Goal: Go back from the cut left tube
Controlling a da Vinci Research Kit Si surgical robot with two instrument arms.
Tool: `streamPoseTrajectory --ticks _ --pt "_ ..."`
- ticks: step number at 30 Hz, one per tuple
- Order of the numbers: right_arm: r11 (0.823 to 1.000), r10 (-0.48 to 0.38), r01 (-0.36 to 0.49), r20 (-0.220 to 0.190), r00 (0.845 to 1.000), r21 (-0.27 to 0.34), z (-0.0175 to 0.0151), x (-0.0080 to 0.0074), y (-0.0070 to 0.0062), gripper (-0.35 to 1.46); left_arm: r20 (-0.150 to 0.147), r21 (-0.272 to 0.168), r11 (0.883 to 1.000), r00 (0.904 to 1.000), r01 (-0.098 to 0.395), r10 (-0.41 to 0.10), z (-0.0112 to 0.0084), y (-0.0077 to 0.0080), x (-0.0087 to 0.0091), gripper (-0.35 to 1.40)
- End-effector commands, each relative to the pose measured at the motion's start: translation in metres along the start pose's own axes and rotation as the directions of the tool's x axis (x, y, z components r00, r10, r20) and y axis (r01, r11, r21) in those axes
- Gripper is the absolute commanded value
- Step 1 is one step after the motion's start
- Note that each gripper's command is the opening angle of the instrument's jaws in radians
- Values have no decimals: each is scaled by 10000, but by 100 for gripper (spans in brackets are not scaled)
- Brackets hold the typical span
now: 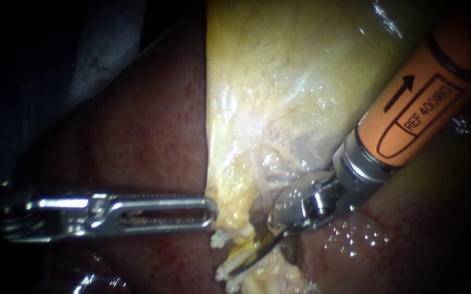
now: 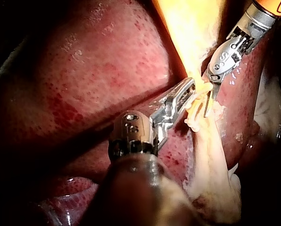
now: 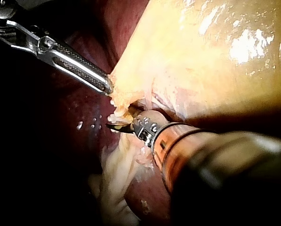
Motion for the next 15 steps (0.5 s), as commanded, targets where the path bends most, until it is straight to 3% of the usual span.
streamPoseTrajectory --ticks 1,15 --pt "10000 5 -5 1 10000 0 -1 0 0 66 0 1 10000 10000 1 -1 0 0 0 -35" --pt "10000 22 -22 -95 10000 -42 -22 2 -12 64 -7 8 10000 10000 -3 3 0 2 -1 -35"
